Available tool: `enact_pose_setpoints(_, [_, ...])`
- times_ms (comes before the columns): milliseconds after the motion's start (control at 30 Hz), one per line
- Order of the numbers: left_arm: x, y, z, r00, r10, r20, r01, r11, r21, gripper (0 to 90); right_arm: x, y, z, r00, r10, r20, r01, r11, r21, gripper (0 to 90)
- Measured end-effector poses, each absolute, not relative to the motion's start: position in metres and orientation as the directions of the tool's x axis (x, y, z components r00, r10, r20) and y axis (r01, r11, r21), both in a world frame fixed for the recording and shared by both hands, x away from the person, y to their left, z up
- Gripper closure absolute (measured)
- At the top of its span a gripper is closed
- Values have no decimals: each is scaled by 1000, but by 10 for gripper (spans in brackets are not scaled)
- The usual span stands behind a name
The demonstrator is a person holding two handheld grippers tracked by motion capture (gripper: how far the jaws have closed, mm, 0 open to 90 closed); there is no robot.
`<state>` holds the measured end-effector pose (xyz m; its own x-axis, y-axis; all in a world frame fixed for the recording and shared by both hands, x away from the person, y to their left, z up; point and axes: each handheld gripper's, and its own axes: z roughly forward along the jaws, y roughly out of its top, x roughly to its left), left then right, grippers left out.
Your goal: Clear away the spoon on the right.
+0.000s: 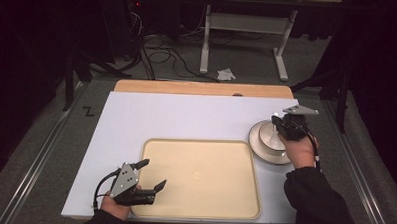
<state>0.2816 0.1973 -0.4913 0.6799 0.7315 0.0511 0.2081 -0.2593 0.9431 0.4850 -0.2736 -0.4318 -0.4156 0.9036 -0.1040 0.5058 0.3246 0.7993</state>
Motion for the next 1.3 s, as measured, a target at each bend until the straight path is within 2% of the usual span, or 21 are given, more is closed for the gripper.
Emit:
enact_pose_setpoints(333, [282, 198, -491, 684, 728, 48, 206, -256, 944, 159, 510, -259, -435, -383, 908, -172, 553, 375, 744, 900])
enact_pose_setpoints(567, [282, 199, -491, 683, 729, 44, 207, -252, 945, 159, 513, -272, -438, -350, 918, -189, 586, 371, 720, 900])
enact_pose_setpoints(867, [282, 198, -491, 683, 729, 49, 207, -257, 944, 159, 498, -306, -428, -306, 935, -180, 602, 336, 724, 900])
enact_pose_setpoints(1300, [282, 197, -491, 682, 729, 53, 208, -263, 942, 159, 465, -333, -432, -303, 937, -171, 610, 329, 721, 900])
